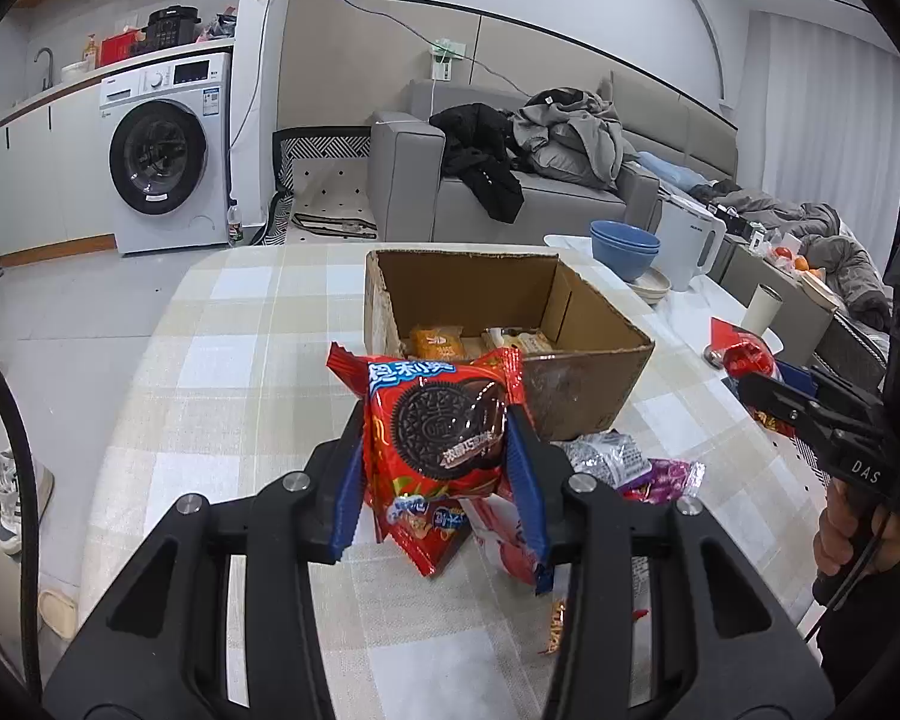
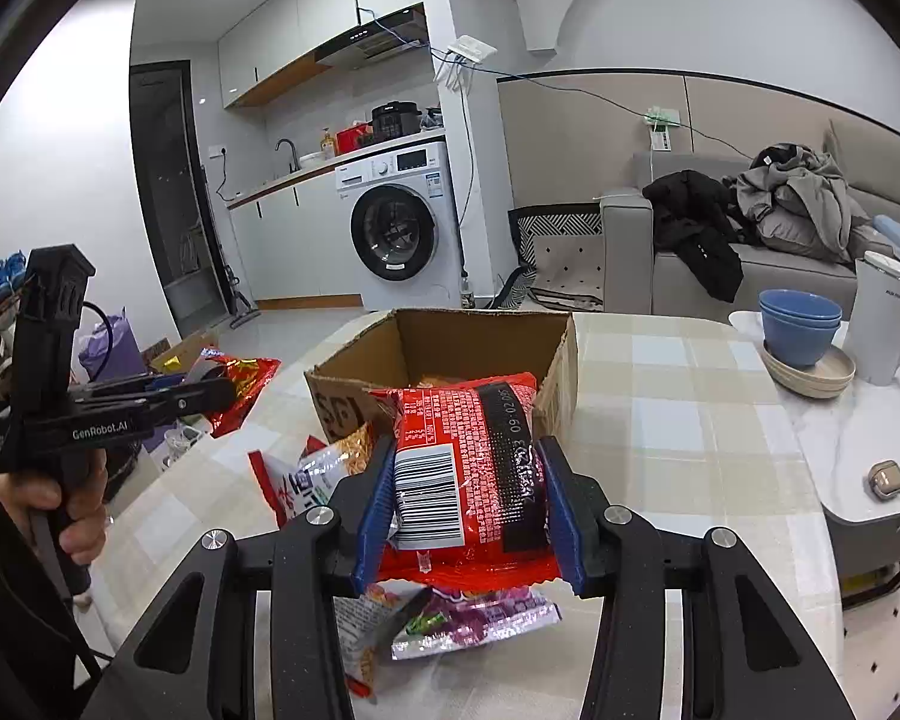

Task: Organize snacks

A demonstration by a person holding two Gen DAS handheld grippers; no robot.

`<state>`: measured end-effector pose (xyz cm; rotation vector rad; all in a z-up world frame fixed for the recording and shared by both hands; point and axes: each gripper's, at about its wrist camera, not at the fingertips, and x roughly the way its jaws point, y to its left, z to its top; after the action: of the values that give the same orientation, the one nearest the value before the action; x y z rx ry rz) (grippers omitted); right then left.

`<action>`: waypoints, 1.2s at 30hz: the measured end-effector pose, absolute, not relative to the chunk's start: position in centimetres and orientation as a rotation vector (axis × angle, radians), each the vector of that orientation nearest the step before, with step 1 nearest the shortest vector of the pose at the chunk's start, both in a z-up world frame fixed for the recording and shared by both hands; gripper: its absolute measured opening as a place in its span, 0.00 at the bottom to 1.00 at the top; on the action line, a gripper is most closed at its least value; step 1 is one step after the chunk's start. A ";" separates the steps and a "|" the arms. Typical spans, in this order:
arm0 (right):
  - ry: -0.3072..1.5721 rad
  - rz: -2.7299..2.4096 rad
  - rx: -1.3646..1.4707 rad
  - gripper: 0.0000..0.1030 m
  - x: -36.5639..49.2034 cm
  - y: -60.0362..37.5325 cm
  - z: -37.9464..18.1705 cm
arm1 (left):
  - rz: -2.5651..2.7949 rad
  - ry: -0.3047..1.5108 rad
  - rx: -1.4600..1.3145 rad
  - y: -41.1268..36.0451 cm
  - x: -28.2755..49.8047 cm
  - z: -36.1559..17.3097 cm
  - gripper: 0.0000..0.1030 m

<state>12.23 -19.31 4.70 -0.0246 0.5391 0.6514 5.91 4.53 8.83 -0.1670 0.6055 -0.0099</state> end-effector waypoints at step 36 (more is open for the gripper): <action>0.602 0.648 -0.016 0.45 21.6 -13.8 5.5 | -0.041 0.642 -0.152 2.5 20.5 10.0 0.38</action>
<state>21.57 -13.79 5.47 -0.0164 0.6020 0.6477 20.53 2.47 9.96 -0.1517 0.6421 -0.0409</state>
